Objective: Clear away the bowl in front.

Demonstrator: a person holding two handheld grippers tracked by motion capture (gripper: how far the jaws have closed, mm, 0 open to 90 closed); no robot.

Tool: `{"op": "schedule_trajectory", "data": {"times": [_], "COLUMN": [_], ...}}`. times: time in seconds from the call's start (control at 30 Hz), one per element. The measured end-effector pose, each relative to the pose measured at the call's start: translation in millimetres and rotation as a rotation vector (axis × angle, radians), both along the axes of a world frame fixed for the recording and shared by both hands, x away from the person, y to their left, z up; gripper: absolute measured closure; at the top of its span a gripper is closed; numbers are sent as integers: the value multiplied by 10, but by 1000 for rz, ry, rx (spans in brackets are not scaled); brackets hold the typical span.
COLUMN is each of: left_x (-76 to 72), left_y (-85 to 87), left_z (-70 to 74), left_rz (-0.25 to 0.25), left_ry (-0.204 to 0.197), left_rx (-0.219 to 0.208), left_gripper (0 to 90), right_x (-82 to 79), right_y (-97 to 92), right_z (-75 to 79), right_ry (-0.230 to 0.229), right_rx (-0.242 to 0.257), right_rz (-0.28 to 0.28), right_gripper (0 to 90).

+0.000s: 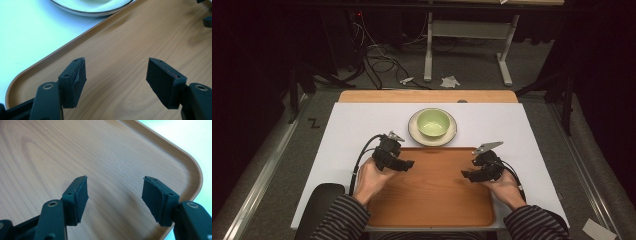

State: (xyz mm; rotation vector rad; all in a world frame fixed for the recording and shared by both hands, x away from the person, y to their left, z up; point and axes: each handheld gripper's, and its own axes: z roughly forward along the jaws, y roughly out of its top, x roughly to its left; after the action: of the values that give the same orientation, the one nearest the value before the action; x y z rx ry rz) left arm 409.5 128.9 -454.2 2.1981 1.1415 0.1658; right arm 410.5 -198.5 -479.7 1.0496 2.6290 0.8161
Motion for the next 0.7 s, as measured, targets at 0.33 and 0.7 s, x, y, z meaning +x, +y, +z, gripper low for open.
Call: {"op": "schedule_trajectory", "data": {"times": [0.33,0.7], "left_x": [90,175], "left_y": [-42,-75], "left_z": [104,191], "left_rz": [-14,-17], "left_ry": [-1,-4], "left_rx": [-17,-47], "left_gripper": [305,302], "right_x": [0,4], "right_y": [1,4], "right_z": [-4,-11], "right_ry": [7,5], "right_rx": [0,-5], "right_rz": [-8,2], "right_gripper": [387,387]}}
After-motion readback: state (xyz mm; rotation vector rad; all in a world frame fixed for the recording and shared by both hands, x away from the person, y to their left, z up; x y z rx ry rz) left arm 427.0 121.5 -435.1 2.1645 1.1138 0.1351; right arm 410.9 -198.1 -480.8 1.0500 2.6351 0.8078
